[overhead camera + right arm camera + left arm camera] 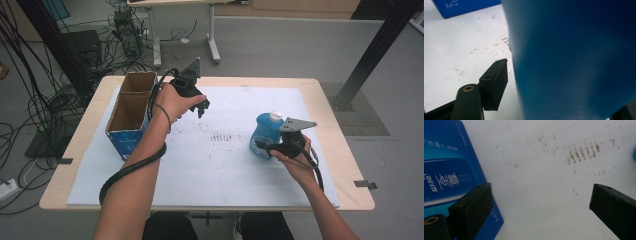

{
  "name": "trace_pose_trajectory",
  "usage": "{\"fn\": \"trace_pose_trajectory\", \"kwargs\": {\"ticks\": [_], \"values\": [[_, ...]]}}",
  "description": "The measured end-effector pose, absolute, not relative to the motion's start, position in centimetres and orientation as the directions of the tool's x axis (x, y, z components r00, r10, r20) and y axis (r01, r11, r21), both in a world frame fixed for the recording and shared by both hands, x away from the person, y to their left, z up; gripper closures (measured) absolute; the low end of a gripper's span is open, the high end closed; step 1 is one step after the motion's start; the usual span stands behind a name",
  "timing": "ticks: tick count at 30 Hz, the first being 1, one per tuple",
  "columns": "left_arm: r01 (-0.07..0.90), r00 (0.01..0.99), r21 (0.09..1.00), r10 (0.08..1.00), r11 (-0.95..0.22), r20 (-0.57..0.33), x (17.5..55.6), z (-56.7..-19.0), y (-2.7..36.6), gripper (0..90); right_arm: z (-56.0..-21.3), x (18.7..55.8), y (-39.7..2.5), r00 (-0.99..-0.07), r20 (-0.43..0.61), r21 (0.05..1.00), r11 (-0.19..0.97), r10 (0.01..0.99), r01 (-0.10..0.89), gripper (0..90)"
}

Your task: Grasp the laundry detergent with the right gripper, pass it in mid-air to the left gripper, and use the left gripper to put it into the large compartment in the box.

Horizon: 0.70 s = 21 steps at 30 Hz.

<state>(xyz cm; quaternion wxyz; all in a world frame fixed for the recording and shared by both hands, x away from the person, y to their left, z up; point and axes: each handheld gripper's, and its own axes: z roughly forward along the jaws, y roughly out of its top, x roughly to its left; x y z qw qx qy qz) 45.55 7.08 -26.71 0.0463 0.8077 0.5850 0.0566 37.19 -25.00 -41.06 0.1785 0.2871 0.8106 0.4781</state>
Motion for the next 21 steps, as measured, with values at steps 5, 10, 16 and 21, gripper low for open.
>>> {"fn": "trace_pose_trajectory", "kwargs": {"ticks": [5,10,16,21], "values": [[0.939,0.314,0.139,0.949,-0.316,0.038,45.67,-26.79,6.98,5.4,-41.18,37.34,-25.12,-0.771,-0.014,0.877,0.379,0.637,0.297,34.8],[0.938,0.318,0.136,0.947,-0.320,0.039,45.76,-26.81,6.93,5.5,-41.24,37.54,-25.28,-0.773,-0.021,0.876,0.384,0.634,0.291,39.7],[0.937,0.318,0.137,0.947,-0.321,0.041,45.84,-26.92,6.93,5.5,-41.28,37.65,-25.38,-0.777,-0.015,0.878,0.380,0.630,0.292,40.8],[0.937,0.318,0.137,0.947,-0.320,0.043,45.85,-26.87,6.93,5.5,-41.31,37.66,-25.42,-0.778,-0.012,0.879,0.378,0.628,0.291,41.3]]}}
